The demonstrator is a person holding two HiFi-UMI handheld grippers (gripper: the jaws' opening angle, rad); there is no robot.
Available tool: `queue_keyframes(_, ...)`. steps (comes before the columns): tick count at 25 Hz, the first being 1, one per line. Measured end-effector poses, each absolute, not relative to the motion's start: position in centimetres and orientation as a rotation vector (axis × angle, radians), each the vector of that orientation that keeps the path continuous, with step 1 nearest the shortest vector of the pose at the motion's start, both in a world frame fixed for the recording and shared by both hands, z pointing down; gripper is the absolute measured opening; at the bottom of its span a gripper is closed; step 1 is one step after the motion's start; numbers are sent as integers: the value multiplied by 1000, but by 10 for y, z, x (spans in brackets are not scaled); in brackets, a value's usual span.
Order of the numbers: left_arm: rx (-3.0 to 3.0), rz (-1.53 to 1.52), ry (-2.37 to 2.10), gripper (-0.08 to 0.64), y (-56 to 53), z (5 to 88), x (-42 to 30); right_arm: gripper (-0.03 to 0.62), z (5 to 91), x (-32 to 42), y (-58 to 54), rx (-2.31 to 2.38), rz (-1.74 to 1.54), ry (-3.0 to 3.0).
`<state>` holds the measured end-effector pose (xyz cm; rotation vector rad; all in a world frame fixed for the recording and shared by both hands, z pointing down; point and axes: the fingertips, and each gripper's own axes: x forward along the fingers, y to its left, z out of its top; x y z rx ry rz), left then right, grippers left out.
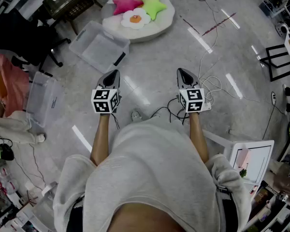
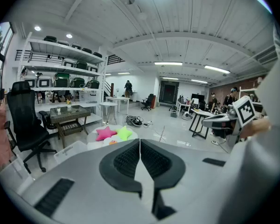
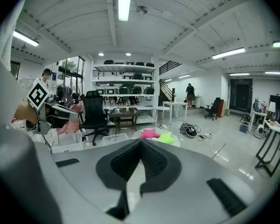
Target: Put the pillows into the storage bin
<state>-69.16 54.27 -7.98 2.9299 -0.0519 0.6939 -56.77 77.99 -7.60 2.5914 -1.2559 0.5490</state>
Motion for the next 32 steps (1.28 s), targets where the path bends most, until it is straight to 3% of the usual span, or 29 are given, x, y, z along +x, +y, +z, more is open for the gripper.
queue_keyframes(22,2942,677,4,20,565,-74,-703,-2,-75,-592,788,2600,525,-1352)
queue_keyframes(23,2949,657,35,68,570,-75,-703,60,-76,-595,787,2602,518,-1391)
queue_keyframes(24,2950,642,70,203,576,-75,-704,228,-77,-598,786,2605,504,-1430)
queue_keyframes(26,2941,641,113,242,587,-73,-704,333,-81,-601,788,2612,468,-1458)
queue_keyframes(27,2939,644,117,244,591,-73,-704,353,-81,-601,790,2613,458,-1456)
queue_keyframes(32,2933,651,101,243,605,-72,-707,325,-82,-605,802,2604,458,-1457)
